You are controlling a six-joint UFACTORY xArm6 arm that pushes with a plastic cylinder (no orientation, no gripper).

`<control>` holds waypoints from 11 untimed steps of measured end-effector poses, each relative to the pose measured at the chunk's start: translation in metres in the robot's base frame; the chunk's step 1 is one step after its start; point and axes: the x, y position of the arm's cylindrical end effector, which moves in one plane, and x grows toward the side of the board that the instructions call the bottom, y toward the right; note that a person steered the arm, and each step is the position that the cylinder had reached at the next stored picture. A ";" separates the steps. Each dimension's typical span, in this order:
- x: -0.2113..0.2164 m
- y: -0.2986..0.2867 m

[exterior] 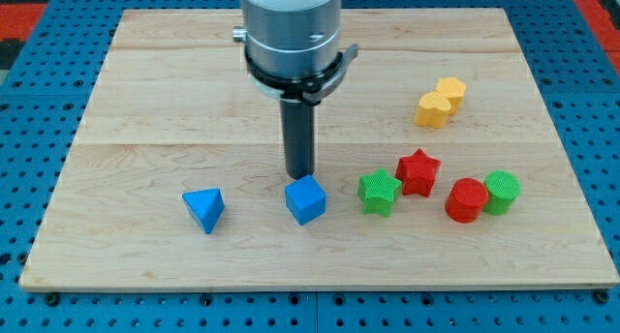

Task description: Place the red star to the top left of the green star

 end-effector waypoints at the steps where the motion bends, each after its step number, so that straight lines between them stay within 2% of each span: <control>1: 0.029 0.016; 2: 0.056 0.026; 4: 0.070 0.192; 5: 0.065 0.208; 7: 0.016 0.162; 9: -0.021 0.076; 10: 0.007 0.121; 11: 0.008 0.075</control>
